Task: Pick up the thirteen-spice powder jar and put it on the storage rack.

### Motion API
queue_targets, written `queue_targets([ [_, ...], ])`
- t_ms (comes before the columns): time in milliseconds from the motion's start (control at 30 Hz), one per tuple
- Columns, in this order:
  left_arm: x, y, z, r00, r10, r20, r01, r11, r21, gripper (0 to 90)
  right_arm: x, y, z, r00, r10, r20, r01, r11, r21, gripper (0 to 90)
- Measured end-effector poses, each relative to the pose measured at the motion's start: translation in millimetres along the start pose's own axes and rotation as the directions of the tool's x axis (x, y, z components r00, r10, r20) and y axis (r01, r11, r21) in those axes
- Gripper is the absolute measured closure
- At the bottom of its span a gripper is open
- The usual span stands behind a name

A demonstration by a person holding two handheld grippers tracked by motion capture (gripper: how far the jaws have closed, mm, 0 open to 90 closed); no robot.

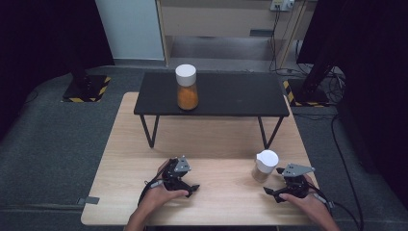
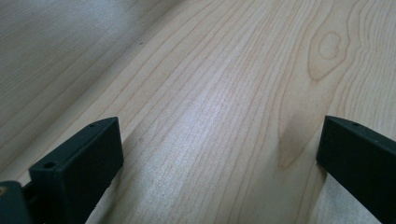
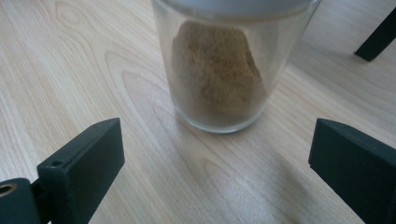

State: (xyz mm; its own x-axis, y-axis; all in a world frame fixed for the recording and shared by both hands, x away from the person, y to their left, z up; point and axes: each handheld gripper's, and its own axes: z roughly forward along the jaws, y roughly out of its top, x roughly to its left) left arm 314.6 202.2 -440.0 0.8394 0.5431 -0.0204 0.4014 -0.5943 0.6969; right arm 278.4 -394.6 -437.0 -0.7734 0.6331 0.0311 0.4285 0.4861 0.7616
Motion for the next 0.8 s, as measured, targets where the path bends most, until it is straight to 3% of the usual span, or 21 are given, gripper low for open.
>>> queue_targets([
  [467, 0.1, 0.3, -0.2, 1.0, 0.003, 0.0, -0.003, 1.0, 0.002, 0.0, -1.7, 4.5, -4.4, 1.0, -0.001, -0.006, 0.0, 0.998, -0.061, 4.8],
  [800, 0.1, 0.4, -0.2, 1.0, 0.003, 0.0, -0.003, 1.0, 0.002, 0.0, -3.3, 10.6, -3.9, 0.9998, -0.013, -0.015, 0.012, 0.997, -0.07, 5.3],
])
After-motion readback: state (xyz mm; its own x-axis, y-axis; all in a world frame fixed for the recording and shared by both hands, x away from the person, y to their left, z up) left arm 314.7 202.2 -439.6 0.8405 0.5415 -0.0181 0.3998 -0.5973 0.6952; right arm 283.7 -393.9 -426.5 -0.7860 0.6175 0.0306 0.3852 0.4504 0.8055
